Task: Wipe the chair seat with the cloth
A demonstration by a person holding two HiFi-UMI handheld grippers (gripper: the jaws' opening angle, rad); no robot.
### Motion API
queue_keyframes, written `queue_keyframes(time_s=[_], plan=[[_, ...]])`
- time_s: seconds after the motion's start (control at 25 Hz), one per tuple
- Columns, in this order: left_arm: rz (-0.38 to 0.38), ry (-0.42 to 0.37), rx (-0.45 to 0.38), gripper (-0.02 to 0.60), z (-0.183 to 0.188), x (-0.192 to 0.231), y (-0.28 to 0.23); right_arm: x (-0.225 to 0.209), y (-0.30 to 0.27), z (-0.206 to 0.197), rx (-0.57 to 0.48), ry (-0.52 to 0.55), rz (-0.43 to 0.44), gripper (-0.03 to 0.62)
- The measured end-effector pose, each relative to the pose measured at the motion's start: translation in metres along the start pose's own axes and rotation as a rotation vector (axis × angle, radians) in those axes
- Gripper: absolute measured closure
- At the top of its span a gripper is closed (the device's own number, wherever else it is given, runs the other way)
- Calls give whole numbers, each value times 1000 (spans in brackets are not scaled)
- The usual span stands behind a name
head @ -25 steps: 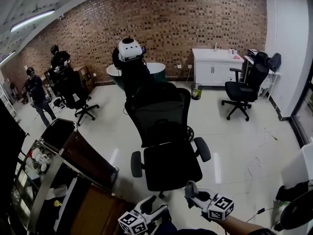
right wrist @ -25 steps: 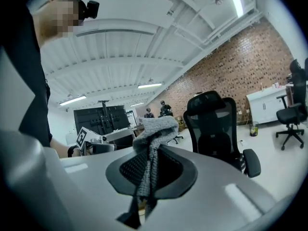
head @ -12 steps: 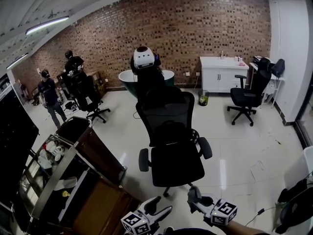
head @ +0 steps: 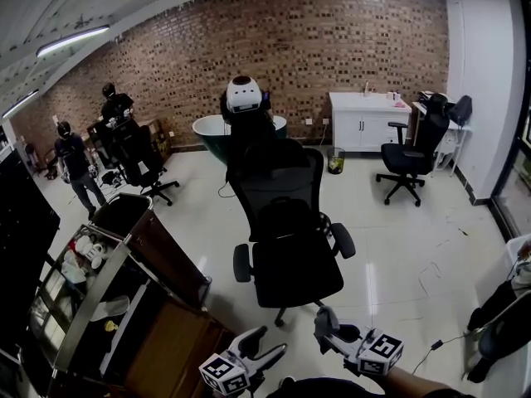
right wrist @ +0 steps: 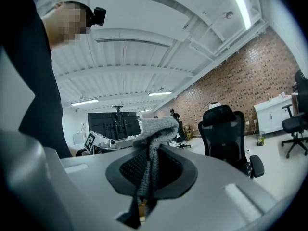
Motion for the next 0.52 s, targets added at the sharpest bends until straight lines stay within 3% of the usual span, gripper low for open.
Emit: queue_keyframes(time_s=[0.52], plan=[[-10,-37,-6,227,8,-2,18,23,-4,5,-10,44,-12,565]])
Point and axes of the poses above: the fingertips, and each gripper's own axes: y backward along the fingers, x to its left, z out of its top, the point moved 7 cm from there along y, backward along the fingers, and after that the axes turned 12 degrees about z, right-handed, at the moved point
